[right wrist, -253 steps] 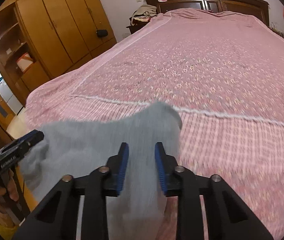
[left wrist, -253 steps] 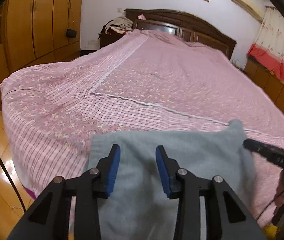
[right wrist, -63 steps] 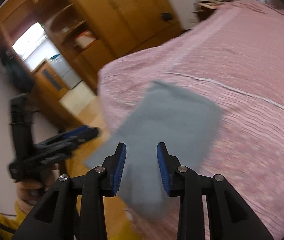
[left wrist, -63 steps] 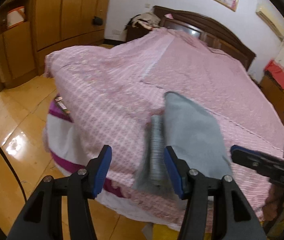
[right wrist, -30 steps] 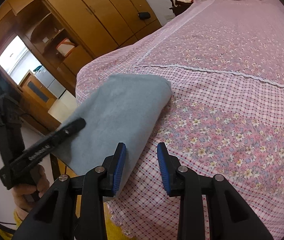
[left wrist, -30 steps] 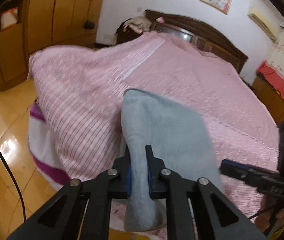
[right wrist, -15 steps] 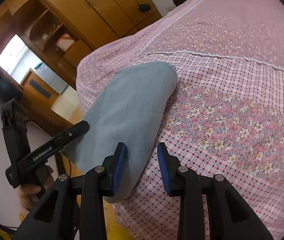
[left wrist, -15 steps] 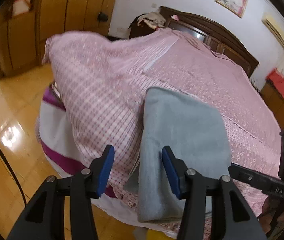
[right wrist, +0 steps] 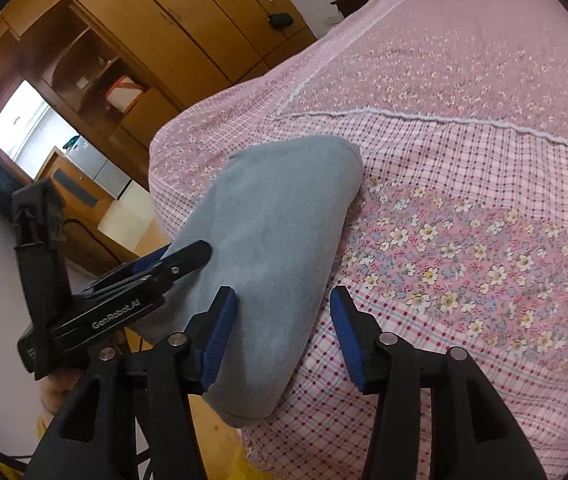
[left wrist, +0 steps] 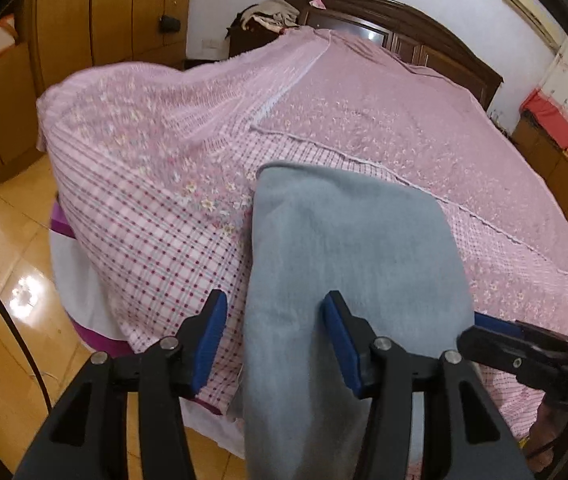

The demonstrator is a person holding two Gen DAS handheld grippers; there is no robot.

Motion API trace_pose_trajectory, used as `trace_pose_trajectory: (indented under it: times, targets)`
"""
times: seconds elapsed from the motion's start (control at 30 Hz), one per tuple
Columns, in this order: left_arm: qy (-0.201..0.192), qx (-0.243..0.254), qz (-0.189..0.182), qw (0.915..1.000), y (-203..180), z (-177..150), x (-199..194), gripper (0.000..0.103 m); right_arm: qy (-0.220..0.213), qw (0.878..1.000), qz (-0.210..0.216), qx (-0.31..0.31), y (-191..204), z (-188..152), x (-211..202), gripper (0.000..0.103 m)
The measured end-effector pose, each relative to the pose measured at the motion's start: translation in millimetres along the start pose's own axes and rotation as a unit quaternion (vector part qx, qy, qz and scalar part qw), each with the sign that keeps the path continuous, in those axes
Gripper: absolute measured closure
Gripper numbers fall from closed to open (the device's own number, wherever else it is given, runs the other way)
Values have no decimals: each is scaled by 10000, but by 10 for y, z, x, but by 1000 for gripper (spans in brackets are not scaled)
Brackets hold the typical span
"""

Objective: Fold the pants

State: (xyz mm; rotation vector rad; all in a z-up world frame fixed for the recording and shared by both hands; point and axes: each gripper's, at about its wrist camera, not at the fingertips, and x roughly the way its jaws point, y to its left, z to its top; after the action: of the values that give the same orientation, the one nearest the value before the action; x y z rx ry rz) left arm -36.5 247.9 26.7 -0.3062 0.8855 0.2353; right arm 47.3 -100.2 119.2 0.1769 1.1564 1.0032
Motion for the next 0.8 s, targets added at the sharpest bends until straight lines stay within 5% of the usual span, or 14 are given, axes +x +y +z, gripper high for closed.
trace_pose_trajectory:
  times: [0.23, 0.8]
  targets:
    - [121, -403, -401, 9983, 191, -59, 50, 44, 87, 9996, 144, 220, -52, 29, 161, 43]
    - [95, -319, -510, 9981, 173, -74, 98, 44, 226, 9996, -117, -141, 130, 101, 540, 39]
